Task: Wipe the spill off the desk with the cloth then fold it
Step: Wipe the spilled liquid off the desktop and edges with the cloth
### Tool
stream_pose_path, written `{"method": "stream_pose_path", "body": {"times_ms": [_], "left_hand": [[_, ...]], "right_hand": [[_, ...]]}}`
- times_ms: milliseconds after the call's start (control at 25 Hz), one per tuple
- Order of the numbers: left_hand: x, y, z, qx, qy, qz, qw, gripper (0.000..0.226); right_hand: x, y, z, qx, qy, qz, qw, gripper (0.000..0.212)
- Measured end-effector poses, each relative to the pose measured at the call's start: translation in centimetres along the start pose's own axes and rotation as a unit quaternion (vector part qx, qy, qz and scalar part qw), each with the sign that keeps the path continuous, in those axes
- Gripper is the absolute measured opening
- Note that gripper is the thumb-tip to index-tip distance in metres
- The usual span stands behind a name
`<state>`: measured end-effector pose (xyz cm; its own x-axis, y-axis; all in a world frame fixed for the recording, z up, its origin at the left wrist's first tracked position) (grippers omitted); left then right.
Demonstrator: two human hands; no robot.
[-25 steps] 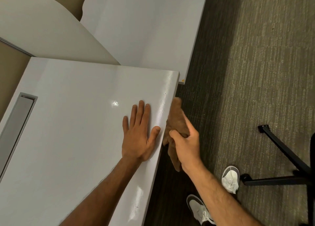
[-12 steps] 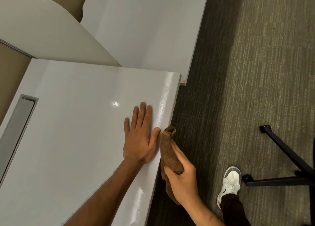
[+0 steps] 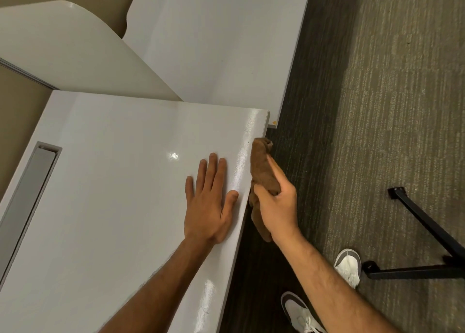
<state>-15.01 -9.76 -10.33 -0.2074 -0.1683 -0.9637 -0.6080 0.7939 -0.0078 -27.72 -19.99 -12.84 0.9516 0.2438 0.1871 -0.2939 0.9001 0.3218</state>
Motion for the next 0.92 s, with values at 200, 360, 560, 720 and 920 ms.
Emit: {"method": "stream_pose_path", "body": {"times_ms": [200, 360, 560, 720, 920], "left_hand": [[-0.1, 0.0, 0.1, 0.001, 0.004, -0.002, 1.000, 0.082], [0.0, 0.0, 0.1, 0.001, 0.001, -0.003, 1.000, 0.082], [0.1, -0.1, 0.2, 0.000, -0.004, -0.002, 1.000, 0.081], [0.2, -0.1, 0.2, 0.000, -0.002, 0.001, 1.000, 0.082], [0.0, 0.0, -0.1, -0.002, 0.003, 0.003, 1.000, 0.088]], "right_hand": [[-2.2, -5.0, 1.3, 0.031, -0.109, -0.118, 0.987, 0.063], [1.5, -5.6, 1.8, 0.016, -0.023, -0.038, 0.999, 0.072], [1.0, -5.3, 0.4, 0.033, 0.020, -0.014, 0.999, 0.072], [0.8, -1.0, 0.2, 0.003, 0.035, 0.020, 0.999, 0.081], [-0.1, 7.0, -2.0, 0.009, 0.041, 0.056, 0.998, 0.080]]}}
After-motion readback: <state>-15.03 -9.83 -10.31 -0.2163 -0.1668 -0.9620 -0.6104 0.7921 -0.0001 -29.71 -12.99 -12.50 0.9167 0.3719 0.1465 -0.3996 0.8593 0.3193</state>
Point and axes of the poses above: each hand's wrist, its own y-axis away from the middle knuckle, its own x-axis out of the palm, z = x × y, the point moved 10 cm from there along -y, towards the middle knuckle, and after that the axes turned 11 degrees about -z, right-handed, at the moved point
